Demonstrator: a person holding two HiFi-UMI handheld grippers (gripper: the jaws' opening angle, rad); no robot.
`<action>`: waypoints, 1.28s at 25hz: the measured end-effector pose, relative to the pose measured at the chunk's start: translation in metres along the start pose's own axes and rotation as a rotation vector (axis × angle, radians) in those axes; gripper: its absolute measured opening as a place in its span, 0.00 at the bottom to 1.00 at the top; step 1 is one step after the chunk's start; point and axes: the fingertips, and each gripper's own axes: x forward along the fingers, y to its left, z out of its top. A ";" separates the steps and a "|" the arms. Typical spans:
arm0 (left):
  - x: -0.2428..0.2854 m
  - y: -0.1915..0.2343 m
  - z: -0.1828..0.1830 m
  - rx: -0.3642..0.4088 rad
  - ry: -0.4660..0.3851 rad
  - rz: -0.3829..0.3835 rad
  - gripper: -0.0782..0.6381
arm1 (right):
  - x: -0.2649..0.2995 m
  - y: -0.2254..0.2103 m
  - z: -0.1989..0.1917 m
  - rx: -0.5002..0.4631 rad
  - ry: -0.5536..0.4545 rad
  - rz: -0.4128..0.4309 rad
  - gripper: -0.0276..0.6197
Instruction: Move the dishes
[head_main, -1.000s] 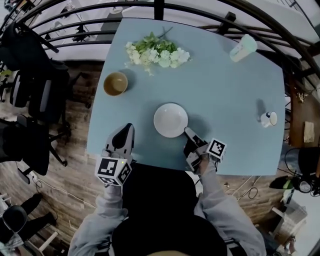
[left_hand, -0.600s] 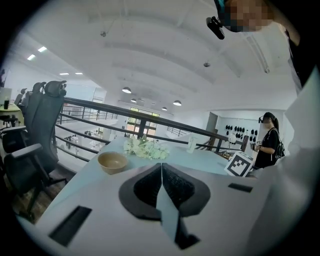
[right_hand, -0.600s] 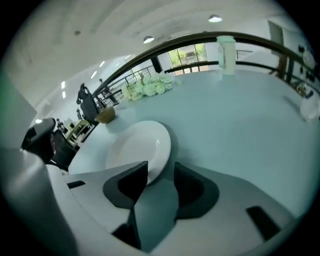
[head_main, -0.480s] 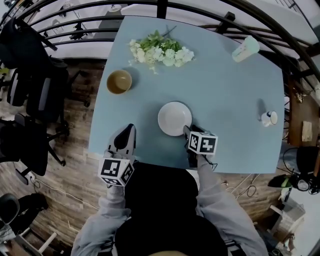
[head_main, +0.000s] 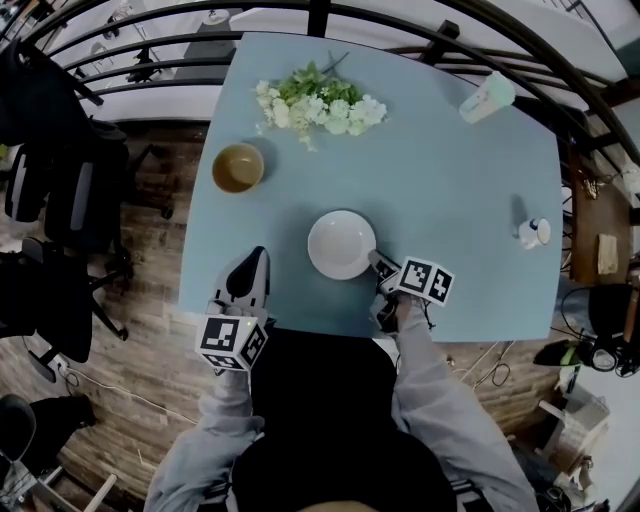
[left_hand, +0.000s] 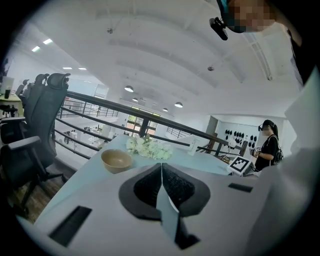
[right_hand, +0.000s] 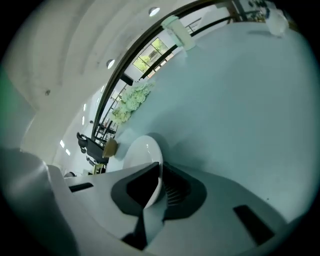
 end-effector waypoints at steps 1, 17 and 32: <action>0.000 0.001 0.001 0.000 0.001 0.000 0.13 | 0.000 0.000 -0.001 0.041 -0.005 0.031 0.09; 0.011 -0.009 0.001 0.041 0.040 -0.102 0.13 | -0.031 0.009 0.016 0.389 -0.221 0.379 0.07; 0.043 -0.051 0.007 0.110 0.052 -0.315 0.13 | -0.111 -0.032 0.068 0.535 -0.596 0.499 0.07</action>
